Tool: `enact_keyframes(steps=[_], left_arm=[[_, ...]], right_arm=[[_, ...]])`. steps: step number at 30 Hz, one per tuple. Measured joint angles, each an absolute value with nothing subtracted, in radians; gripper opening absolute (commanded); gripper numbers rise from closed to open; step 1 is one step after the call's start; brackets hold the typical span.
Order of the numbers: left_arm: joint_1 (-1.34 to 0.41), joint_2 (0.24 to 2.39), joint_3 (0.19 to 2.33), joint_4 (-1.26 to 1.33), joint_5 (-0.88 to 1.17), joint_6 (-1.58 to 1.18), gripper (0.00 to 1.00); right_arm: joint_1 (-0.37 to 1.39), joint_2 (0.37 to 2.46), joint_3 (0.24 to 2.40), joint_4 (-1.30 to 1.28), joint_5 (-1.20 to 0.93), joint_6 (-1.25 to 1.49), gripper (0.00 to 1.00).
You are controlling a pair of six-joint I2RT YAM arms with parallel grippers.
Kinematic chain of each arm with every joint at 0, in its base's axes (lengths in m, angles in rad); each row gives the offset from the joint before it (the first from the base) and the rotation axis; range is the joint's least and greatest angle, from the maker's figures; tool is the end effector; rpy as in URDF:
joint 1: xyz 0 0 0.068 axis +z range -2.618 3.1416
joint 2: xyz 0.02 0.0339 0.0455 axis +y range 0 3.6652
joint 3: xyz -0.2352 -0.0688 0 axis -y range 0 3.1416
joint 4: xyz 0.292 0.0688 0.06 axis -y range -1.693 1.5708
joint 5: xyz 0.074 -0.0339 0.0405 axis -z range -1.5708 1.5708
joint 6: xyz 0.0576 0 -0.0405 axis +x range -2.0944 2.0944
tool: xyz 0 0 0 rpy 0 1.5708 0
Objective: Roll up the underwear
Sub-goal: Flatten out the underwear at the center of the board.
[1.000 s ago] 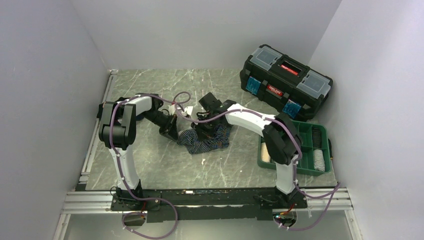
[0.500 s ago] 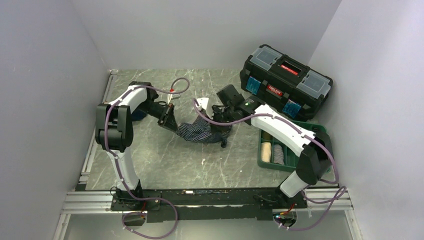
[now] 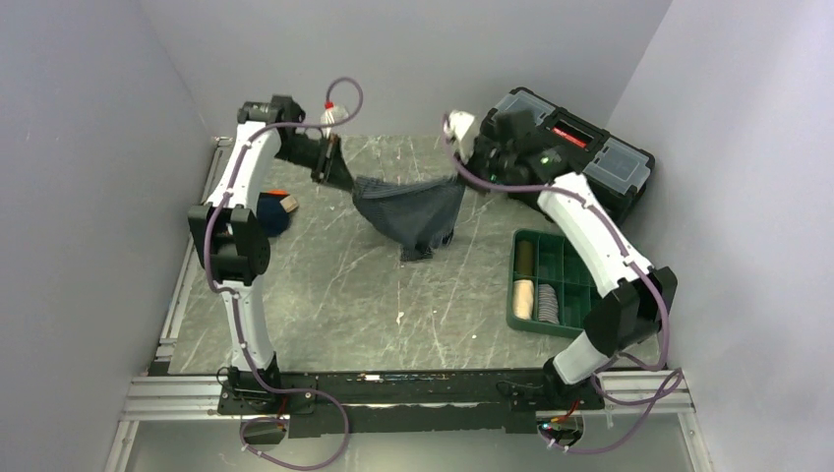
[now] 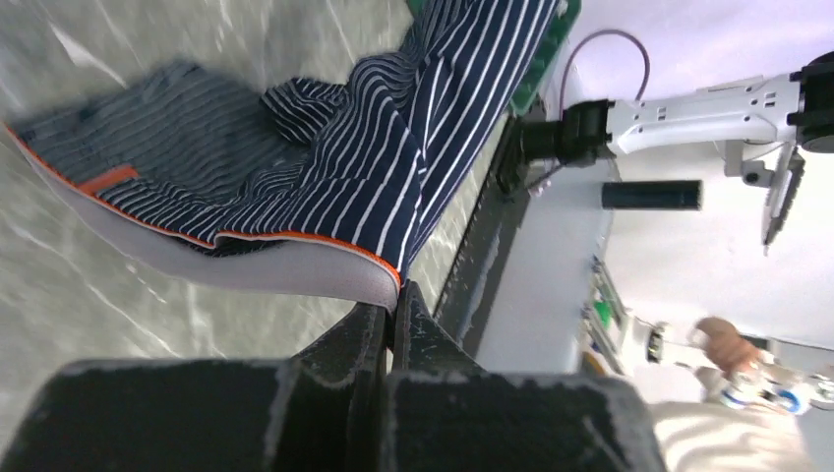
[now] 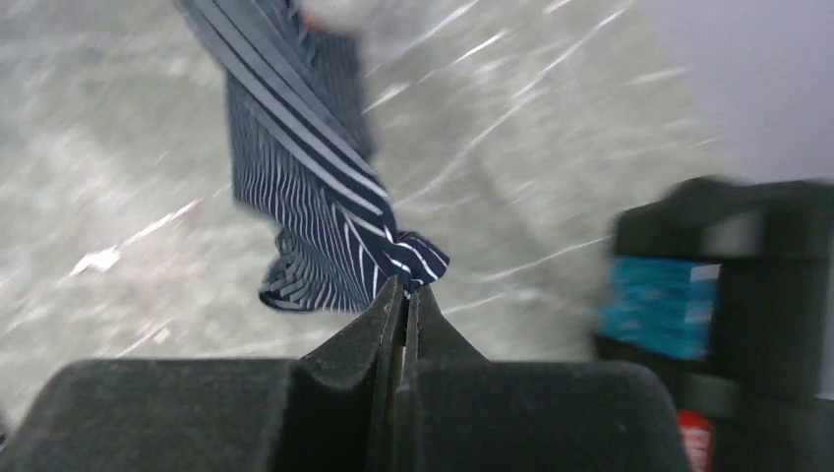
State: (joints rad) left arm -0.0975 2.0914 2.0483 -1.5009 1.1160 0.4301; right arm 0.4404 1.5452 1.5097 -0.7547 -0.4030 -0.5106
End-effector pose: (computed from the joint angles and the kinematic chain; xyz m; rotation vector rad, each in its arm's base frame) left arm 0.4269 -0.0937 0.2656 0.6745 2.4169 -1.5390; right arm 0.3497 0.1898 0.3080 -1.2326 1.9689 0.4391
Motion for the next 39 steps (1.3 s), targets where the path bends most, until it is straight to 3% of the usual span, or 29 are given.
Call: enact_keyframes(steps=[6, 11, 15, 19, 22, 27, 29, 34, 39], left_arm=[[-0.087, 2.102, 2.315, -1.244, 1.186, 0.180, 0.00], [-0.075, 1.918, 2.012, -0.795, 1.235, -0.079, 0.00], [-0.071, 1.831, 1.892, -0.662, 1.250, -0.115, 0.00], [-0.083, 1.743, 1.708, -0.765, 1.226, 0.072, 0.05], [-0.120, 1.710, 1.512, -0.882, 1.184, 0.246, 0.13], [-0.222, 1.767, 1.176, -1.117, 1.108, 0.551, 0.38], [-0.256, 1.805, 1.106, -1.224, 1.083, 0.664, 0.53], [-0.262, 1.839, 1.098, -1.365, 1.043, 0.817, 0.67], [-0.239, 1.839, 1.172, -1.420, 0.999, 0.842, 0.69]], right_arm=[[0.332, 1.627, 1.798, -0.641, -0.389, -0.516, 0.00], [0.340, 1.628, 1.841, -0.567, -0.400, -0.516, 0.00], [0.344, 1.577, 1.748, -0.520, -0.425, -0.517, 0.00], [0.355, 1.421, 1.486, -0.530, -0.469, -0.532, 0.00], [0.395, 1.289, 1.259, -0.562, -0.511, -0.559, 0.09], [0.493, 1.170, 0.977, -0.694, -0.602, -0.599, 0.41], [0.505, 1.146, 0.906, -0.744, -0.621, -0.615, 0.48], [0.505, 1.103, 0.871, -0.809, -0.618, -0.636, 0.58], [0.505, 1.103, 0.888, -0.765, -0.557, -0.624, 0.59]])
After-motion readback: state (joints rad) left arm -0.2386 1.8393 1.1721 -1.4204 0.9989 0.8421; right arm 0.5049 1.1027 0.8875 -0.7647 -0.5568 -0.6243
